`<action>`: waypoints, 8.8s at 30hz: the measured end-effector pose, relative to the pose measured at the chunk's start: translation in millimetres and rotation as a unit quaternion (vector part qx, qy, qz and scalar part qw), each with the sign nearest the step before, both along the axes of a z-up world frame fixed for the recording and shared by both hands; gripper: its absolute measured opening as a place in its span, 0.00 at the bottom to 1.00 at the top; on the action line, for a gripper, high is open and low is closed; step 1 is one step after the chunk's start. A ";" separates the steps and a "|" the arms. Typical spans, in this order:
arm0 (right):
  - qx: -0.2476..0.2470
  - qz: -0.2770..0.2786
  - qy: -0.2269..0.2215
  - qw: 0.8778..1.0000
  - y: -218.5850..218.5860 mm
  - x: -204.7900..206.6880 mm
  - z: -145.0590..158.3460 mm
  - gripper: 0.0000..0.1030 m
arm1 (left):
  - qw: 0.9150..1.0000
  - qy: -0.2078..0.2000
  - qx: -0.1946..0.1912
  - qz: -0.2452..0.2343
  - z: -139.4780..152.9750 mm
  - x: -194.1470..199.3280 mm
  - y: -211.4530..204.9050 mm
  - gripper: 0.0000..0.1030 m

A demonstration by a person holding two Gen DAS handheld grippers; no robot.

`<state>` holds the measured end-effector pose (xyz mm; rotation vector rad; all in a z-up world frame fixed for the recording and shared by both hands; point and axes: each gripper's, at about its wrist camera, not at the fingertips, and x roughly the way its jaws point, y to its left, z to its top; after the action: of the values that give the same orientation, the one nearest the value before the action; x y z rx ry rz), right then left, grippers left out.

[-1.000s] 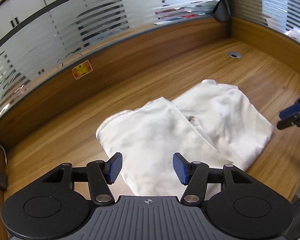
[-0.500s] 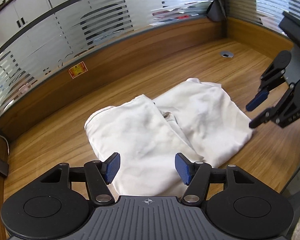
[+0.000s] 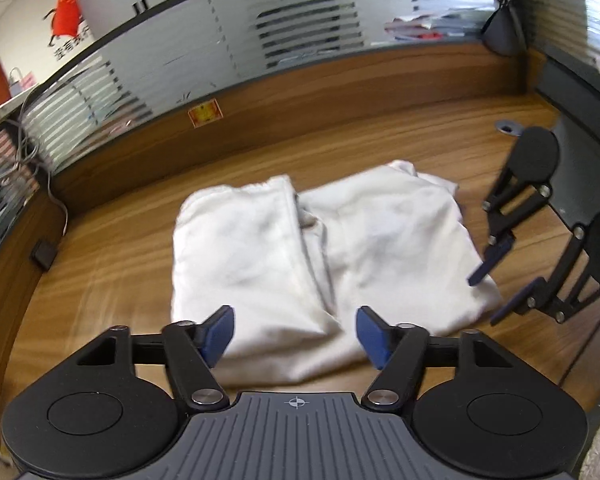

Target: Fold clothes

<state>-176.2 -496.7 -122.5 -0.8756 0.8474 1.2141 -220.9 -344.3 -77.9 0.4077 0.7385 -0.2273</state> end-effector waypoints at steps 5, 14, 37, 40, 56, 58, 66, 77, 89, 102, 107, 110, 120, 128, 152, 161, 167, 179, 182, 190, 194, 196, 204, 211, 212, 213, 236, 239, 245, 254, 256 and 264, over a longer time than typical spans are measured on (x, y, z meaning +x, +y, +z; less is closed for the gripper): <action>-0.001 0.090 -0.030 0.996 -14.6 0.3 -10.9 0.36 | 1.000 0.020 0.006 0.007 -17.7 -13.7 -33.4 0.72; 0.062 0.081 -0.013 0.995 -35.8 24.2 3.2 0.04 | 0.996 0.025 0.047 -0.075 -50.9 -11.6 -97.4 0.74; 0.111 0.112 -0.095 0.983 -86.7 78.8 20.8 0.73 | 0.997 -0.019 0.046 -0.053 -48.4 31.0 -113.7 0.04; 0.084 0.119 -0.136 0.980 -88.6 84.8 2.8 0.73 | 0.999 -0.019 0.027 -0.024 -41.6 33.5 -109.2 0.04; 0.049 0.170 -0.213 0.961 -69.2 123.1 -37.9 0.70 | 0.997 -0.045 -0.017 0.063 -15.6 10.8 -101.9 0.04; 0.044 0.188 -0.222 0.956 -65.2 126.1 -38.5 0.52 | 0.997 -0.045 -0.019 0.063 -12.8 1.6 -101.4 0.04; 0.031 0.195 -0.206 0.958 -54.3 111.5 -5.1 0.10 | 0.997 -0.039 -0.033 0.052 -13.5 -17.9 -100.2 0.04; -0.026 0.214 -0.250 0.944 -11.9 57.3 62.2 0.10 | 0.991 -0.050 -0.095 0.079 16.6 -53.2 -52.0 0.05; -0.127 0.259 -0.271 0.918 104.1 89.5 70.9 0.10 | 0.957 -0.005 -0.224 0.185 21.9 -6.2 70.7 0.05; -0.210 0.277 -0.217 0.912 212.5 145.8 26.8 0.27 | 0.954 0.103 -0.246 0.139 -26.6 33.2 155.6 0.09; -0.199 0.217 -0.217 0.931 221.1 163.3 35.6 0.33 | 0.953 0.111 -0.260 0.109 -21.7 39.0 178.4 0.17; -0.180 0.151 -0.214 0.948 221.4 173.0 47.7 0.34 | 0.957 0.113 -0.255 0.083 -10.0 45.9 188.6 0.25; -0.097 -0.150 -0.164 0.970 196.8 193.4 92.5 0.34 | 0.967 0.115 -0.220 -0.054 32.5 92.1 234.5 0.37; -0.001 -0.407 -0.078 0.910 149.3 150.0 125.5 0.38 | 0.958 0.135 -0.205 -0.147 43.3 128.1 229.8 0.38; 0.193 -0.722 0.057 0.661 187.0 51.4 35.5 0.38 | 0.898 0.313 -0.241 -0.196 20.1 250.3 115.8 0.40; 0.180 -0.726 0.065 0.661 199.2 62.2 19.3 0.01 | 0.902 0.307 -0.248 -0.174 11.3 257.6 100.5 0.05; 0.154 -0.673 0.032 0.723 223.1 69.8 45.3 0.01 | 0.908 0.264 -0.274 -0.174 30.7 254.9 121.9 0.04; 0.081 -0.580 0.079 0.807 273.8 107.0 3.4 0.02 | 0.922 0.272 -0.256 -0.100 -30.1 271.6 178.7 0.05; 0.081 -0.567 0.091 0.814 279.3 114.8 -0.7 0.02 | 0.924 0.273 -0.249 -0.096 -36.2 275.3 180.0 0.05; 0.141 -0.539 0.108 0.823 266.1 118.7 13.0 0.13 | 0.925 0.281 -0.236 -0.096 -45.1 286.7 182.3 0.05; 0.173 -0.561 0.073 0.807 245.2 107.2 32.7 0.15 | 0.927 0.276 -0.233 -0.096 -46.4 288.7 186.0 0.05; 0.183 -0.563 0.057 0.804 235.7 103.2 38.8 0.19 | 0.928 0.272 -0.236 -0.094 -46.1 288.1 186.6 0.05; 0.129 -0.547 0.007 0.827 236.6 114.7 17.8 0.29 | 0.930 0.268 -0.238 -0.084 -47.7 292.1 198.1 0.05; 0.100 -0.583 -0.056 0.804 240.1 141.4 5.6 0.39 | 0.930 0.270 -0.236 -0.081 -51.3 293.6 208.3 0.05; 0.093 -0.584 -0.058 0.804 241.9 144.4 0.8 0.39 | 0.930 0.271 -0.235 -0.080 -52.5 293.9 209.3 0.05; 0.087 -0.582 -0.058 0.807 243.5 146.5 -4.0 0.39 | 0.930 0.272 -0.234 -0.079 -53.7 294.1 211.1 0.05; 0.066 -0.543 -0.046 0.836 256.6 165.4 -38.8 0.54 | 0.899 0.278 -0.302 -0.154 -20.5 290.9 201.4 0.20; 0.061 -0.534 -0.059 0.841 262.6 163.4 -42.1 0.57 | 0.898 0.261 -0.320 -0.151 -13.1 290.1 203.7 0.21; 0.071 -0.539 -0.055 0.837 260.4 166.6 -42.0 0.57 | 0.903 0.285 -0.277 -0.164 -22.3 287.7 191.8 0.21; 0.103 -0.545 -0.058 0.830 246.6 154.0 -15.2 0.56 | 0.914 0.310 -0.248 -0.088 -53.5 305.3 194.2 0.19; 0.116 -0.559 -0.067 0.819 235.7 149.3 -3.2 0.56 | 0.914 0.310 -0.247 -0.089 -54.9 305.6 194.0 0.19; 0.137 -0.654 -0.029 0.743 165.8 167.9 1.3 0.56 | 0.915 0.309 -0.244 -0.086 -60.0 305.4 193.0 0.20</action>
<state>-8.3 -330.9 -121.1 0.0663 0.9063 0.0226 84.5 -151.3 -137.9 -0.0953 1.2270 -0.7115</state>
